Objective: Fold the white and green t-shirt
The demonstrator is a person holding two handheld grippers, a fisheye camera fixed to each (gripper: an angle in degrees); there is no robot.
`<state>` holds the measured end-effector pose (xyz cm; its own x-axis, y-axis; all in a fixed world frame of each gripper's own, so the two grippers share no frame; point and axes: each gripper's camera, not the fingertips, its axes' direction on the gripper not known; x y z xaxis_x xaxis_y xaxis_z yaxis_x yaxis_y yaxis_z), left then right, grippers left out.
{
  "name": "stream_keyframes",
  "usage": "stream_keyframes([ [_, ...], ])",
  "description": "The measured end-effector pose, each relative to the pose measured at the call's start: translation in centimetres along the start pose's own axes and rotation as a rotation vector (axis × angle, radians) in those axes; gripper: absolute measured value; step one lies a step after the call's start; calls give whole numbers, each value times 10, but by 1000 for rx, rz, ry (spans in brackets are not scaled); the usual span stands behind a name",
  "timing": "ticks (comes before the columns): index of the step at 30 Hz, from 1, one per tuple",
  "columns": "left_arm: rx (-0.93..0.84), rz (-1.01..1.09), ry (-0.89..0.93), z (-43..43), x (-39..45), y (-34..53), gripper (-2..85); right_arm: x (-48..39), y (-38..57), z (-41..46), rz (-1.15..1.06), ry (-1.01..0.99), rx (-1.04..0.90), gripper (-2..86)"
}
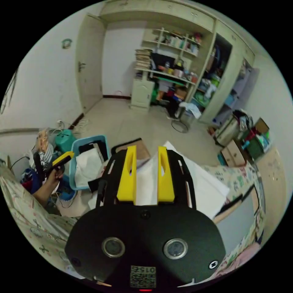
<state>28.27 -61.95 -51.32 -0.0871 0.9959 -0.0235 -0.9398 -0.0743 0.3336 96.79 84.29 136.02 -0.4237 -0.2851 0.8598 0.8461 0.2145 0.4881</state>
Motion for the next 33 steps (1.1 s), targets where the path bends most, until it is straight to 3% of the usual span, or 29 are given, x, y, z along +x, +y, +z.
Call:
stream_keyframes([
  [5, -22, 113, 379, 120, 62, -46, 84, -63, -160, 103, 136, -58, -133, 158],
  [9, 4, 148, 501, 176, 94, -54, 84, -131, -330, 202, 176, 41, -268, 162],
  [12, 27, 125, 533, 212, 102, -46, 83, -175, -410, 265, 191, 111, -398, 114],
  [18, -16, 81, 544, 295, 84, -39, 85, -241, -518, 178, 349, -167, -73, 24],
  [25, -79, 148, 839, 396, 148, -71, 118, -353, -635, 31, 331, -352, 214, 9],
  [29, -262, 177, 1107, 452, 230, -66, 159, -424, -694, -2, 328, -378, 260, 10],
  [33, -403, 206, 1128, 494, 280, -37, 155, -503, -768, 9, 392, -365, 265, 17],
])
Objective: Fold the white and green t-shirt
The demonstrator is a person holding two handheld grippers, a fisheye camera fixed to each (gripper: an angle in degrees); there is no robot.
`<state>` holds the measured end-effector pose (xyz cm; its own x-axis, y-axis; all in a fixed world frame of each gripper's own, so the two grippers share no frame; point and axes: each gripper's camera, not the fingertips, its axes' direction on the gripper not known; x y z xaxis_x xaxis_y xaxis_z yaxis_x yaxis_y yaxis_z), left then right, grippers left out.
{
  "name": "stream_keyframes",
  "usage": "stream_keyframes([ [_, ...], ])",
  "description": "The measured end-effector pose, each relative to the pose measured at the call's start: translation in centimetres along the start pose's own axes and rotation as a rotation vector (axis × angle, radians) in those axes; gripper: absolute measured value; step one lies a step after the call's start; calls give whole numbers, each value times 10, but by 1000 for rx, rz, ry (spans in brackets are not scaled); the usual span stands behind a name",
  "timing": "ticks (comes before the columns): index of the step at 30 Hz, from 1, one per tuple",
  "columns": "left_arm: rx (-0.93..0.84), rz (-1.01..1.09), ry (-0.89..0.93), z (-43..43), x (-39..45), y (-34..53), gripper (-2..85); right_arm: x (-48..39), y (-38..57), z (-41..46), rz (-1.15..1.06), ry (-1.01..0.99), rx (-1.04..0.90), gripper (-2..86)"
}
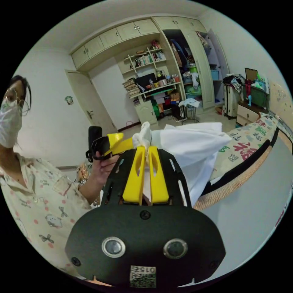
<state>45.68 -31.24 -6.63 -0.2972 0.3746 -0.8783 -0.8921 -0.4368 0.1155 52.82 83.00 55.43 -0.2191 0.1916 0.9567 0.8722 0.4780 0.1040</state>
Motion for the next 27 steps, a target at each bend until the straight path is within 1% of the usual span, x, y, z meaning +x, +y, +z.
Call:
stream_keyframes([
  [3, -88, -68, -75, 33, -29, 13, 112, -50, -32, 49, 86, -14, -23, 32],
  [6, -176, -46, -154, 53, -44, 26, 88, -94, -76, 102, 206, -84, -113, 66],
  [7, -215, -21, -184, 60, -46, 30, 84, -112, -92, 118, 242, -126, -110, 74],
  [10, -285, 16, -203, 70, -48, 34, 82, -162, -133, 155, 333, -218, -36, 96],
  [11, -310, 27, -218, 70, -48, 33, 82, -173, -143, 163, 345, -244, -18, 102],
  [13, -340, 53, -249, 68, -48, 32, 82, -223, -188, 197, 340, -337, 42, 115],
  [14, -351, 76, -280, 67, -48, 31, 81, -237, -201, 207, 335, -344, 48, 112],
  [15, -359, 89, -295, 68, -48, 31, 81, -263, -228, 228, 346, -325, 41, 107],
  [16, -377, 117, -316, 71, -47, 30, 80, -289, -256, 250, 363, -271, 11, 74],
  [20, -421, 196, -310, 90, -38, 22, 92, -373, -337, 305, 320, -149, -16, 24],
  [22, -446, 216, -330, 102, -33, 18, 96, -423, -384, 333, 309, -102, 14, 9],
  [23, -469, 228, -360, 111, -31, 16, 91, -435, -395, 339, 310, -90, 25, 7],
  [25, -470, 227, -418, 116, -27, 12, 47, -478, -437, 360, 327, -36, 90, 2],
  [27, -442, 224, -374, 109, -19, 1, 28, -505, -467, 367, 350, -9, 165, 0],
])
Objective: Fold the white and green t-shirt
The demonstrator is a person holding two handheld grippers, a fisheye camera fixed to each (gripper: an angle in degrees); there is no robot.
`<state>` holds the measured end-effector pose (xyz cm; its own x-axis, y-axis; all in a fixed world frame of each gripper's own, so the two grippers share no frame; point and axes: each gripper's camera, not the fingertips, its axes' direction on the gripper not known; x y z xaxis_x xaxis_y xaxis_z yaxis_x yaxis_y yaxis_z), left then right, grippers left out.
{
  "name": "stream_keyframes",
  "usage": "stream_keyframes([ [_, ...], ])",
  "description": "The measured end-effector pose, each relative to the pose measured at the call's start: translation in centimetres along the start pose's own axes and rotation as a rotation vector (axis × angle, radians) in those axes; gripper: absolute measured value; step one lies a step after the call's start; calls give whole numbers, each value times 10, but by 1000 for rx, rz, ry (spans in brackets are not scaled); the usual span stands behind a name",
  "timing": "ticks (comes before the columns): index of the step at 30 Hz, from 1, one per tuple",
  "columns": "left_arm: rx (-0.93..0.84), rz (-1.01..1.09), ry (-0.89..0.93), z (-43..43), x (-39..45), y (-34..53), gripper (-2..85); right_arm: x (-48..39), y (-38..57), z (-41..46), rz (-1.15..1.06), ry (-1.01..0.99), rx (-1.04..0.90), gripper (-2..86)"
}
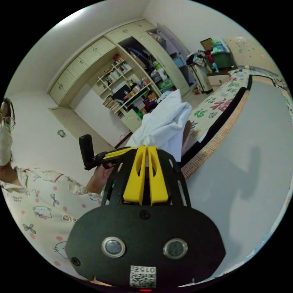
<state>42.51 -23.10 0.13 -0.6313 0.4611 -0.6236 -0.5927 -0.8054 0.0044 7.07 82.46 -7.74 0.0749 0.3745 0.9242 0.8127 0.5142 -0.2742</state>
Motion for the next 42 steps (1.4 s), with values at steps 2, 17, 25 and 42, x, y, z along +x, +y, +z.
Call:
stream_keyframes([
  [2, 82, 11, -23, -34, 4, -12, 19, -35, -20, 0, 22, 22, 95, -1],
  [17, 502, 136, 82, -170, 17, -97, 9, -418, -50, -94, -62, 403, 712, -2],
  [25, 341, 359, 233, -137, 83, -86, 8, -575, -51, -33, 66, 666, 736, -2],
  [42, -112, 153, -77, 70, 126, -86, 37, -441, -273, 94, 496, 778, 505, 28],
])
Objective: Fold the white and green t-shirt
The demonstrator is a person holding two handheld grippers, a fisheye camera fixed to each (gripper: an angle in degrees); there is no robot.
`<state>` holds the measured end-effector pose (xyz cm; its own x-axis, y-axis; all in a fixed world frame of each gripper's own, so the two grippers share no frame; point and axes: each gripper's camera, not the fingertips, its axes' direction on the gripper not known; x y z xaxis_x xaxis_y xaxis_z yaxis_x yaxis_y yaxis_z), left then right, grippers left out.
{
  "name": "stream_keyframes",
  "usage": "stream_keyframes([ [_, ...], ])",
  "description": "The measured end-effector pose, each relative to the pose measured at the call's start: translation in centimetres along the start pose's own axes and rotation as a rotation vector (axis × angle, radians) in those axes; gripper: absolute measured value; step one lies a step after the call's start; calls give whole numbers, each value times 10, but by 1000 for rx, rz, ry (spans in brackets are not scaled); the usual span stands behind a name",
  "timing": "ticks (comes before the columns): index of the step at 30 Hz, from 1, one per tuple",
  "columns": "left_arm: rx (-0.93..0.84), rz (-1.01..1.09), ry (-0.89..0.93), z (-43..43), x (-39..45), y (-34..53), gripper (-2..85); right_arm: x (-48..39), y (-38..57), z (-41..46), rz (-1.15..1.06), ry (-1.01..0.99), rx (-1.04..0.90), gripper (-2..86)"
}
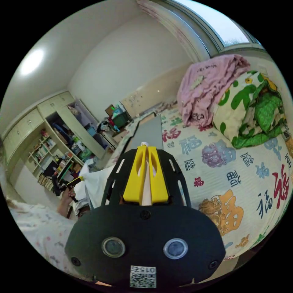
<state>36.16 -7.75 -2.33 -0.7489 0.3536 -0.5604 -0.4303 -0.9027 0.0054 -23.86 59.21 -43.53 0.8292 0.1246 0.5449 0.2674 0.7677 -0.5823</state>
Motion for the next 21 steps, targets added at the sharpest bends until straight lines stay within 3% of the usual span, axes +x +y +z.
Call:
stream_keyframes([
  [2, -14, -16, -249, 34, 19, 4, 59, -9, -16, 39, 21, -3, -66, 96],
  [4, -17, -44, -276, 28, 30, 12, 67, -29, -25, 45, -39, -51, -81, 122],
  [10, -95, -31, 104, -11, 53, 112, 66, 23, -7, 26, 19, 73, -226, 117],
  [14, -307, -184, 55, 3, 55, 209, 73, 78, 18, 10, 160, 171, -317, 108],
  [17, -347, -355, 10, 13, 43, 256, 85, 107, 25, 13, 228, 215, -392, 114],
  [21, -331, -431, 16, 24, 38, 274, 81, 136, 6, 33, 284, 245, -481, 129],
])
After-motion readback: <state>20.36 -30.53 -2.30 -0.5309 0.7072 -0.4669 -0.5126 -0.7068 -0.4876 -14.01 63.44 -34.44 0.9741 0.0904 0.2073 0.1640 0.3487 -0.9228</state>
